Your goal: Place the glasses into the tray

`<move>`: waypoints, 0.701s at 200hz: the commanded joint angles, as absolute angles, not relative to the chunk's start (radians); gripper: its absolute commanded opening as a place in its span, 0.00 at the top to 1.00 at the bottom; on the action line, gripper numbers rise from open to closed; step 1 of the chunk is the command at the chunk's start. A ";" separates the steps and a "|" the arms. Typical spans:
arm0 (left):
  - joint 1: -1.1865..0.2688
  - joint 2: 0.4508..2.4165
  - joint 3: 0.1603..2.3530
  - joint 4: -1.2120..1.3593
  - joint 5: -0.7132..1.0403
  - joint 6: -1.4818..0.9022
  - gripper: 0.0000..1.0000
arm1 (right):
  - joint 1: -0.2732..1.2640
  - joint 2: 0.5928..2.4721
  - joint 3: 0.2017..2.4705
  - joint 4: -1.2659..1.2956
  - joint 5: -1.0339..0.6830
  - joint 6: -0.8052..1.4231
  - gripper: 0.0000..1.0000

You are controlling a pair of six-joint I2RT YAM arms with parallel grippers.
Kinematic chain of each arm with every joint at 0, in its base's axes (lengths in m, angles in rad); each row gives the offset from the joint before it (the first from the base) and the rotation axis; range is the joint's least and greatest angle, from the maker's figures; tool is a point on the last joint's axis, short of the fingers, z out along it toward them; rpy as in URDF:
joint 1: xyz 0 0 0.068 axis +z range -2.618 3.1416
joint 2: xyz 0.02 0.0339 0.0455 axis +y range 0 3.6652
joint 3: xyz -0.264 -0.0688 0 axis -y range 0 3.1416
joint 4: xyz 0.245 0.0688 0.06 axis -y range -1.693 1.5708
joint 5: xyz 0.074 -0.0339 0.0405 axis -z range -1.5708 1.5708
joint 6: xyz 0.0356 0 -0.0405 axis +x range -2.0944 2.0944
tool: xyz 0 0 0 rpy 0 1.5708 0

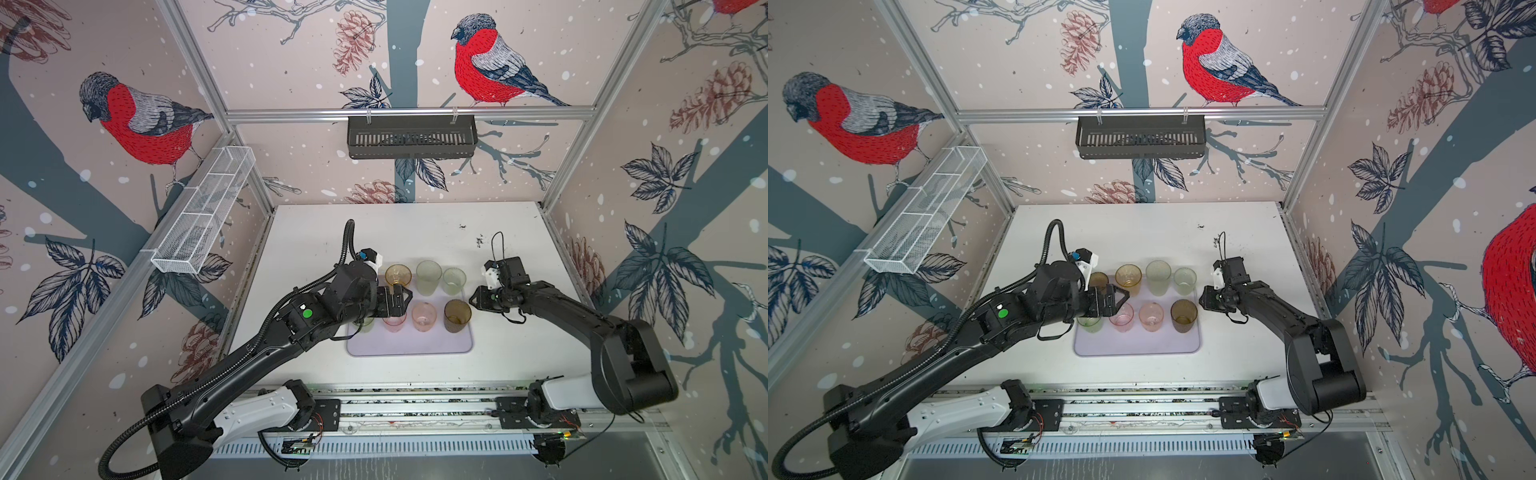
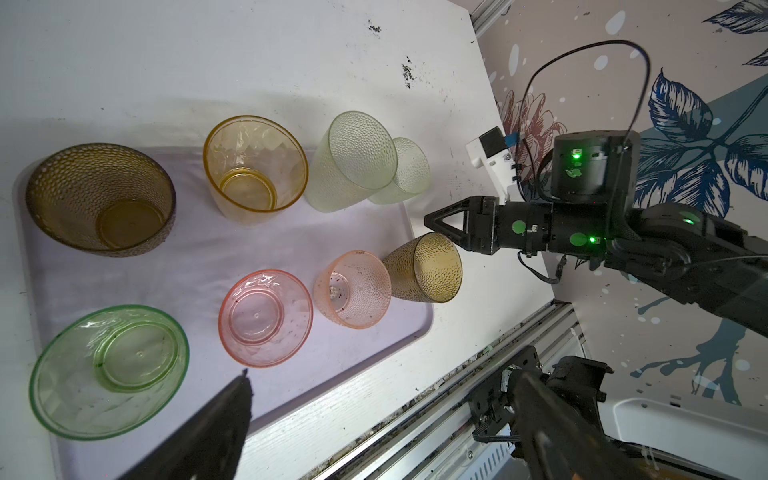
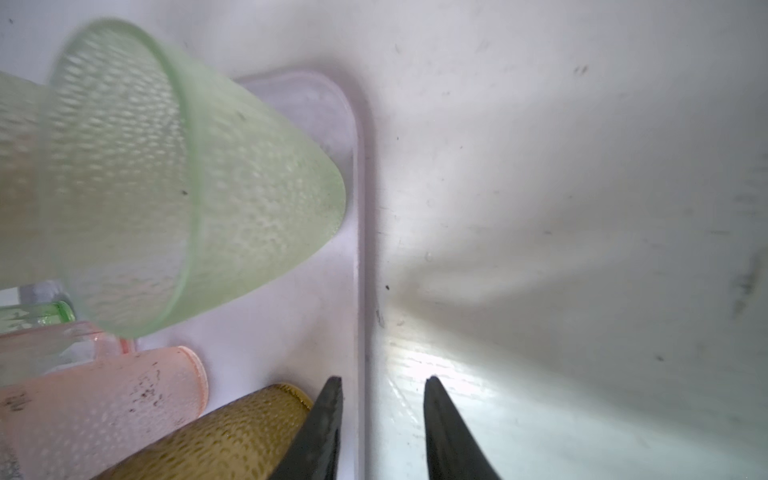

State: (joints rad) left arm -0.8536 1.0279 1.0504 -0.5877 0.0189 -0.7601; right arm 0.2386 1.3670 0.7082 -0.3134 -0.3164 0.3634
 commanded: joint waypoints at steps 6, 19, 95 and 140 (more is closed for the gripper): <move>-0.844 1.020 1.059 -0.595 -0.003 -0.763 0.02 | 0.229 1.274 0.714 -0.349 -0.268 0.366 0.61; -0.831 1.017 1.060 -0.602 -0.001 -0.757 0.02 | 0.221 1.245 0.734 -0.380 -0.241 0.373 0.60; -0.615 0.961 1.034 -0.651 0.076 -0.659 0.02 | 0.166 1.106 0.858 -0.551 -0.053 0.380 0.51; -0.485 0.945 1.039 -0.702 0.048 -0.595 0.02 | 0.154 0.990 0.856 -0.513 0.057 0.397 0.39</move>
State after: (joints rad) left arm -0.5346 0.9535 1.0344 -0.6632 0.0597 -0.6468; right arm 0.1581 1.0313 0.8581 -0.5289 -0.0349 0.3725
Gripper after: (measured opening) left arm 0.981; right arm 0.572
